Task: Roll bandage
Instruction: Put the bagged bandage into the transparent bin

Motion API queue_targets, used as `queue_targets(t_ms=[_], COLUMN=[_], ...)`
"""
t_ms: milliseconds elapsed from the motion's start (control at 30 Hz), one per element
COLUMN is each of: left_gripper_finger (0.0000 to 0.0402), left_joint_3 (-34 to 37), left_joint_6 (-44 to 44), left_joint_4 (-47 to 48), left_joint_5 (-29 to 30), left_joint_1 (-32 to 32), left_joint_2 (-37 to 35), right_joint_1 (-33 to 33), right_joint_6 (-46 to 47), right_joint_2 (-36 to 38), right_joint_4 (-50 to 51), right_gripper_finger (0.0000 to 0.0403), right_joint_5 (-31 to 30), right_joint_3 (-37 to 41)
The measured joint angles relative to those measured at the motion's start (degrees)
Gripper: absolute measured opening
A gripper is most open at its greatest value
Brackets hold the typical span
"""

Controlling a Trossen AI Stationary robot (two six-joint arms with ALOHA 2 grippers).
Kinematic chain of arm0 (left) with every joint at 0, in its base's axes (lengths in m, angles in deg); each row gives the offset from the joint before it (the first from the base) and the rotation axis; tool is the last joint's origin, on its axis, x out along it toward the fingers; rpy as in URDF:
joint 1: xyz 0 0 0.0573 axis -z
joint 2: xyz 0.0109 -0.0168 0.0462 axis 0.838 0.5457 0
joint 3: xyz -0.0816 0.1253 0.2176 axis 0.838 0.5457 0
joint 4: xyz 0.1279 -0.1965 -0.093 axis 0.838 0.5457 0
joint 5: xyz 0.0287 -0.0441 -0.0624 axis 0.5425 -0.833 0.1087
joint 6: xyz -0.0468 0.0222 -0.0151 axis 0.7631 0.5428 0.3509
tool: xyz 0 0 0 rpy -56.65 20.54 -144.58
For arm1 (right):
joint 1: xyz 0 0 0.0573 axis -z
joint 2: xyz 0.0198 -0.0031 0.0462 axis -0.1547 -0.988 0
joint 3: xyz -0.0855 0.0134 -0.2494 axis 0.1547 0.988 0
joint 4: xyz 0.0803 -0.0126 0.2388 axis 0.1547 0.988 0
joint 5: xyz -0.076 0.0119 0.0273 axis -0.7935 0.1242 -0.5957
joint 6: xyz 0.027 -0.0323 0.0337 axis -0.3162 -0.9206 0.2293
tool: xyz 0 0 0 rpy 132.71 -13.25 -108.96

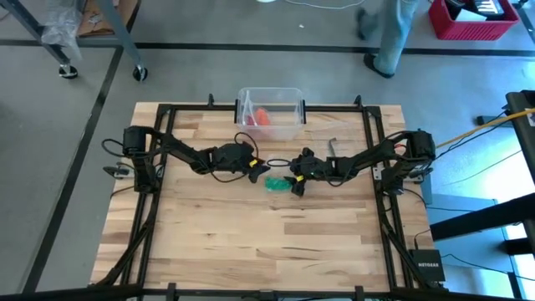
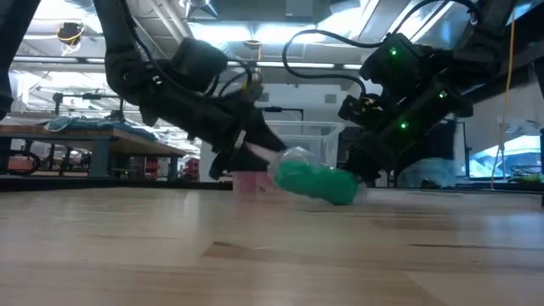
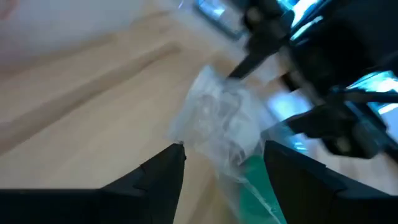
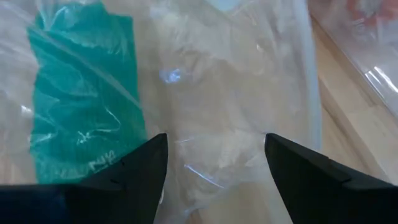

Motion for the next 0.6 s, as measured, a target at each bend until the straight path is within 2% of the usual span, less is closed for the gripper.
queue_targets(t_ms=[100,233,333,467,600], left_gripper_finger=[0.0196,0.0151,0.0103,0.0019,0.0012], left_joint_3=[-0.2,-0.4,-0.4,-0.4,-0.5], left_joint_6=[-2.7,-5.6,-8.5,-15.9,-22.7], left_joint_4=[0.6,2.3,2.3,1.2,1.5], left_joint_5=[1.2,1.6,2.4,2.6,2.7], left_joint_1=[0.6,0.6,0.6,1.1,1.8], left_joint_2=[0.0,0.0,0.0,-0.3,-2.8], right_joint_1=[0.0,0.0,0.0,0.0,0.0], right_joint_6=[0.0,0.0,0.0,-0.3,-0.2], right_joint_2=[0.0,0.0,0.0,1.1,9.6], right_joint_4=[0.0,0.0,0.0,1.7,11.9], right_gripper_finger=[0.027,0.027,0.027,0.027,0.027], right_joint_5=[0.0,0.0,0.0,0.7,1.4], right_joint_3=[0.0,0.0,0.0,0.0,-1.3])
